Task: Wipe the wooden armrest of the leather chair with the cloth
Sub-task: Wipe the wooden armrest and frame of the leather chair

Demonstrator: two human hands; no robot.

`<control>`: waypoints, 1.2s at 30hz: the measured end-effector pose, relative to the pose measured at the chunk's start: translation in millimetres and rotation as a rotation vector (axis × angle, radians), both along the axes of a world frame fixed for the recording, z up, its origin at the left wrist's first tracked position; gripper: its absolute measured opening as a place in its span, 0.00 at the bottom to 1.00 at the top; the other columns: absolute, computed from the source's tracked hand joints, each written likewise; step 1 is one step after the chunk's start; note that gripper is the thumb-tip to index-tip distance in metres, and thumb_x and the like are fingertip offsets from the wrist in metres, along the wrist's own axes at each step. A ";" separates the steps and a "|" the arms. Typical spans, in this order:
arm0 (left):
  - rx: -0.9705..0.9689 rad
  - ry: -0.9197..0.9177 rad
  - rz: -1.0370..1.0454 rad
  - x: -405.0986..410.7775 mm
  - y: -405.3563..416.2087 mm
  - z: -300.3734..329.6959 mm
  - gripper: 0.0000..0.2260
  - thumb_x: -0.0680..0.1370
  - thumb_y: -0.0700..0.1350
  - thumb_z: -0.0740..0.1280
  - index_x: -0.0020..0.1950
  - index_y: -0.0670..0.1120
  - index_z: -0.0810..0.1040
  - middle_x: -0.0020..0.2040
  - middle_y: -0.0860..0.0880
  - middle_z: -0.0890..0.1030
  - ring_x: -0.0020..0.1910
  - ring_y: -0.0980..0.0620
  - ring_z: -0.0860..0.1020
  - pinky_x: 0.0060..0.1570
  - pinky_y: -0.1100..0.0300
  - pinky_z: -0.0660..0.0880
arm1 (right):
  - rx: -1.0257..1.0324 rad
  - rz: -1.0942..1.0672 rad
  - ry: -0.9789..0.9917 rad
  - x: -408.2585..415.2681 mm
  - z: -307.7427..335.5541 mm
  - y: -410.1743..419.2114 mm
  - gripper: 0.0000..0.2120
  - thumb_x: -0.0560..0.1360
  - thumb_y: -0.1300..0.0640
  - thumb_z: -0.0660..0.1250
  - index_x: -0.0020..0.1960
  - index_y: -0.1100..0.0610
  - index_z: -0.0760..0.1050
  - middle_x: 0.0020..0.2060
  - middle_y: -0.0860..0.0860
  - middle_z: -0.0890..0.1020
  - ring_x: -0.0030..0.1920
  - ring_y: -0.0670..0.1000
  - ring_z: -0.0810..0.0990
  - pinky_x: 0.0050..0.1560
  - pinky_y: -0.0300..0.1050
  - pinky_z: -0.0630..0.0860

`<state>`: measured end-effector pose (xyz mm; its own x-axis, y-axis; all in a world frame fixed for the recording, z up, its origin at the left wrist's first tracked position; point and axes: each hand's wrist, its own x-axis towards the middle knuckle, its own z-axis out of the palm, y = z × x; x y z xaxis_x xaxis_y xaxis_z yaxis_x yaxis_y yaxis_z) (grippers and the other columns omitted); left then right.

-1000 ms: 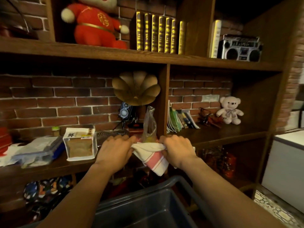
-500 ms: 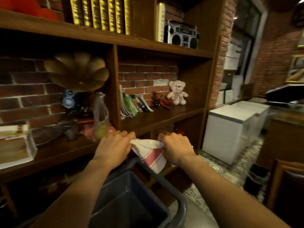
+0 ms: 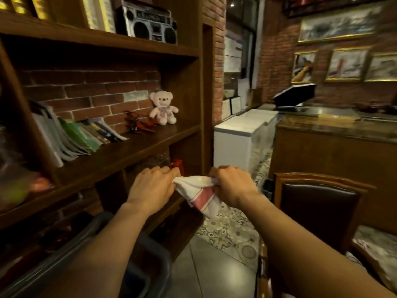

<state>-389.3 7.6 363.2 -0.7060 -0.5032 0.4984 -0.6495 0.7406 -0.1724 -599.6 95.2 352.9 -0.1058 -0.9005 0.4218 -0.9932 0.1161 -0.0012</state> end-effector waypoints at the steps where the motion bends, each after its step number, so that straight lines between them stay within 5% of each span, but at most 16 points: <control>1: 0.007 0.008 -0.029 -21.5 2.7 2.9 0.09 0.77 0.49 0.66 0.56 0.55 0.71 0.49 0.52 0.80 0.50 0.48 0.78 0.46 0.51 0.72 | 0.002 -0.030 0.006 -19.0 2.4 6.0 0.10 0.74 0.53 0.67 0.54 0.49 0.74 0.49 0.53 0.81 0.47 0.60 0.80 0.39 0.50 0.72; 12: 0.011 0.060 -0.298 -224.9 45.4 -2.8 0.05 0.77 0.48 0.65 0.52 0.52 0.73 0.47 0.51 0.80 0.47 0.46 0.77 0.44 0.52 0.70 | -0.010 -0.304 0.013 -188.3 4.6 101.7 0.10 0.72 0.52 0.67 0.53 0.47 0.73 0.49 0.53 0.82 0.46 0.62 0.80 0.37 0.48 0.65; 17: 0.043 0.064 -0.414 -283.5 56.5 -25.3 0.06 0.76 0.47 0.66 0.52 0.52 0.73 0.45 0.50 0.80 0.46 0.45 0.77 0.42 0.52 0.70 | -0.003 -0.365 -0.012 -230.1 -17.6 134.8 0.17 0.72 0.54 0.68 0.60 0.49 0.72 0.52 0.55 0.81 0.47 0.62 0.81 0.36 0.47 0.64; 25: 0.134 0.052 -0.571 -326.9 42.1 -70.3 0.07 0.75 0.45 0.68 0.50 0.52 0.73 0.43 0.50 0.80 0.43 0.46 0.78 0.37 0.54 0.69 | 0.055 -0.442 -0.081 -261.2 -64.5 139.4 0.16 0.75 0.54 0.66 0.61 0.44 0.68 0.57 0.53 0.81 0.49 0.59 0.81 0.38 0.51 0.75; 29: 0.202 0.032 -0.593 -329.1 15.9 -102.9 0.07 0.75 0.46 0.68 0.51 0.52 0.73 0.45 0.50 0.80 0.43 0.45 0.78 0.38 0.51 0.72 | 0.104 -0.452 -0.148 -254.4 -93.6 120.0 0.17 0.75 0.54 0.68 0.61 0.44 0.68 0.56 0.50 0.80 0.48 0.56 0.80 0.37 0.46 0.65; 36: 0.288 -0.050 -0.672 -333.8 -18.9 -176.3 0.08 0.75 0.46 0.69 0.52 0.51 0.74 0.45 0.50 0.81 0.43 0.45 0.78 0.38 0.53 0.71 | 0.207 -0.526 -0.214 -238.2 -164.7 97.7 0.22 0.74 0.56 0.68 0.65 0.42 0.68 0.55 0.49 0.79 0.48 0.58 0.80 0.36 0.48 0.67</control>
